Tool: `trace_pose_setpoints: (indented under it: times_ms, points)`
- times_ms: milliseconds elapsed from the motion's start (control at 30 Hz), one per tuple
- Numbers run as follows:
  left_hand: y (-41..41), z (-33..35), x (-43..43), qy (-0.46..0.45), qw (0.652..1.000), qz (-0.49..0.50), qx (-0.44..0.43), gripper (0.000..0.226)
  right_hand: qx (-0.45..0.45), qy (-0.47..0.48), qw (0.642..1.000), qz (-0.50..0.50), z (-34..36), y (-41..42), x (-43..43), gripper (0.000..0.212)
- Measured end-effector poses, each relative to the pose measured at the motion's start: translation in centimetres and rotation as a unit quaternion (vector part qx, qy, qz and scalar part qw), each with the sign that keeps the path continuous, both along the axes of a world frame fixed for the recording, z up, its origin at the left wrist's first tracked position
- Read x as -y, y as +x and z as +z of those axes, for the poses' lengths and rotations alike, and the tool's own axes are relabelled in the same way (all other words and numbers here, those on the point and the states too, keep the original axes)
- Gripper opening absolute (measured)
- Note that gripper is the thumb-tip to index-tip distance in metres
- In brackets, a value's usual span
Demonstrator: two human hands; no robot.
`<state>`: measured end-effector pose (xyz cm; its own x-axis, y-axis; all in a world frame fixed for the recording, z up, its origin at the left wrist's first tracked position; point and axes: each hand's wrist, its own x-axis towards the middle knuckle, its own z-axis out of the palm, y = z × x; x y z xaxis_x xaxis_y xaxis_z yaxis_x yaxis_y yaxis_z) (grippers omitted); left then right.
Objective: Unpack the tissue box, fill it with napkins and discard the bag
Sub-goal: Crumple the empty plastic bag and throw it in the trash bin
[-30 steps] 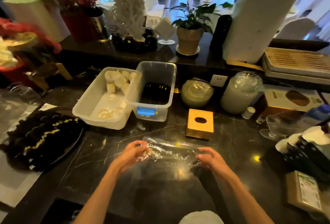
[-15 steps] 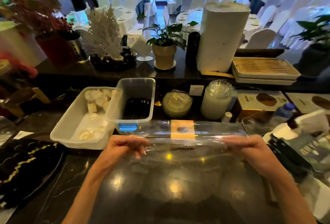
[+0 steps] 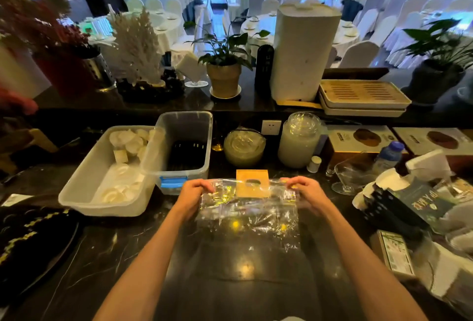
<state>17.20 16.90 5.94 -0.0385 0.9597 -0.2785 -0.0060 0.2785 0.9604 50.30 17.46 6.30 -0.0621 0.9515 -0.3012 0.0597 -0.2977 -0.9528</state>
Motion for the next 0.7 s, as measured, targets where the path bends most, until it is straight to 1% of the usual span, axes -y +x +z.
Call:
trace_pose_setpoints:
  times_ms: [67, 133, 167, 200, 233, 267, 300, 333, 367, 400, 433, 467, 500, 533, 567, 600, 633, 667, 700]
  points:
    - [-0.2, 0.6, -0.6, -0.003, 0.999, -0.015, 0.032, 0.041, -0.064, -0.002, 0.998, 0.01, 1.0, 0.4, -0.8, 0.029]
    - [-0.4, 1.4, -1.2, -0.002, 0.998, -0.018, 0.055, 0.038, -0.122, 0.016, 0.991, 0.056, 2.7, 0.9, -1.3, 0.03]
    - [-0.6, 1.8, -1.5, -0.003, 0.998, -0.015, 0.062, 0.037, -0.132, 0.029, 0.987, 0.083, 3.9, 1.0, -1.4, 0.033]
    - [-0.7, 1.9, -1.8, -0.007, 0.998, -0.013, 0.063, 0.036, -0.124, 0.046, 0.986, 0.106, 5.1, 0.8, -1.4, 0.034]
    - [-0.9, 2.2, -2.2, -0.011, 0.998, -0.015, 0.066, 0.036, -0.089, 0.074, 0.986, 0.117, 6.4, 0.4, -1.6, 0.032]
    - [-1.1, 2.3, -2.5, -0.019, 0.997, -0.02, 0.074, 0.035, -0.033, 0.115, 0.986, 0.115, 7.6, -0.1, -1.7, 0.026]
    - [-1.2, 2.4, -2.7, -0.028, 0.995, -0.025, 0.095, 0.033, 0.029, 0.16, 0.981, 0.106, 8.8, -0.6, -2.0, 0.025]
    - [-1.3, 2.5, -3.0, -0.034, 0.993, -0.024, 0.111, 0.032, 0.077, 0.201, 0.971, 0.101, 10.1, -1.1, -2.2, 0.032]
    - [-1.2, 2.7, -3.1, -0.026, 0.992, -0.011, 0.12, 0.033, 0.1, 0.226, 0.963, 0.102, 11.3, -1.5, -2.3, 0.04]
    - [-1.2, 2.8, -3.5, 0.01, 0.996, 0.014, 0.086, 0.037, 0.104, 0.24, 0.959, 0.111, 12.7, -1.9, -2.5, 0.046]
    - [-1.1, 3.4, -3.9, 0.069, 0.996, 0.041, 0.029, 0.041, 0.111, 0.249, 0.953, 0.13, 14.1, -2.1, -2.7, 0.051]
    - [-0.9, 4.2, -4.2, 0.141, 0.988, 0.04, -0.055, 0.042, 0.118, 0.255, 0.947, 0.155, 15.5, -2.3, -3.0, 0.054]
    - [-0.5, 5.6, -4.5, 0.212, 0.969, -0.003, -0.124, 0.041, 0.134, 0.259, 0.938, 0.187, 17.0, -2.6, -3.3, 0.057]
    - [0.3, 7.2, -4.7, 0.255, 0.949, -0.083, -0.165, 0.045, 0.155, 0.261, 0.927, 0.222, 18.5, -3.0, -3.7, 0.058]
    - [1.0, 9.0, -4.9, 0.258, 0.935, -0.162, -0.181, 0.056, 0.182, 0.262, 0.911, 0.26, 20.0, -3.6, -4.0, 0.058]
    - [2.0, 10.7, -5.1, 0.246, 0.926, -0.227, -0.178, 0.065, 0.207, 0.258, 0.896, 0.296, 21.4, -4.4, -4.2, 0.057]
    - [3.0, 12.3, -5.2, 0.235, 0.918, -0.273, -0.165, 0.066, 0.226, 0.251, 0.882, 0.329, 22.7, -5.1, -4.3, 0.057]
    - [3.8, 13.6, -5.2, 0.23, 0.914, -0.301, -0.143, 0.059, 0.236, 0.244, 0.871, 0.356, 23.8, -5.7, -4.5, 0.057]
    - [4.6, 14.5, -5.1, 0.231, 0.914, -0.31, -0.123, 0.046, 0.24, 0.245, 0.864, 0.37, 24.6, -5.9, -4.7, 0.058]
